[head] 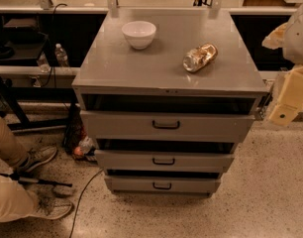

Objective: Open middle drawer

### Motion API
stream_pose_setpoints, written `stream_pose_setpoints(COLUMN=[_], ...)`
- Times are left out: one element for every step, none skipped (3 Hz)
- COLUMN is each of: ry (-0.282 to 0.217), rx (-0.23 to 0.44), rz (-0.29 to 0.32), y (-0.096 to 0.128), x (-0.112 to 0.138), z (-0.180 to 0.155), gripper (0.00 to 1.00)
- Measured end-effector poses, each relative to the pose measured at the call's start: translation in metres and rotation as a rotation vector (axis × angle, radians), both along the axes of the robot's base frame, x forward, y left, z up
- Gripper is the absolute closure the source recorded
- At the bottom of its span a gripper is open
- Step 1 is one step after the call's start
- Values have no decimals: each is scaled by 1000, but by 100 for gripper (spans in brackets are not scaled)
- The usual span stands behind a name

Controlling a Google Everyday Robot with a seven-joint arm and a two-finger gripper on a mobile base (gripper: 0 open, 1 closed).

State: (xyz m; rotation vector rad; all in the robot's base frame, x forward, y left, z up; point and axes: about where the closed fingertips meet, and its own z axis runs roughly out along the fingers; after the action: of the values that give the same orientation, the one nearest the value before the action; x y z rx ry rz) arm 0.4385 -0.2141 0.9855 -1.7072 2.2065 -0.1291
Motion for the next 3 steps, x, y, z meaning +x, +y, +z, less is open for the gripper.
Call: stream_pose_setpoints(ry=[0,-18,-18], rx=[0,26,65], rz=[0,-21,-18], y=[0,-5,-14], x=[0,-5,-21], z=[0,5,-11], gripper=[0,0,0])
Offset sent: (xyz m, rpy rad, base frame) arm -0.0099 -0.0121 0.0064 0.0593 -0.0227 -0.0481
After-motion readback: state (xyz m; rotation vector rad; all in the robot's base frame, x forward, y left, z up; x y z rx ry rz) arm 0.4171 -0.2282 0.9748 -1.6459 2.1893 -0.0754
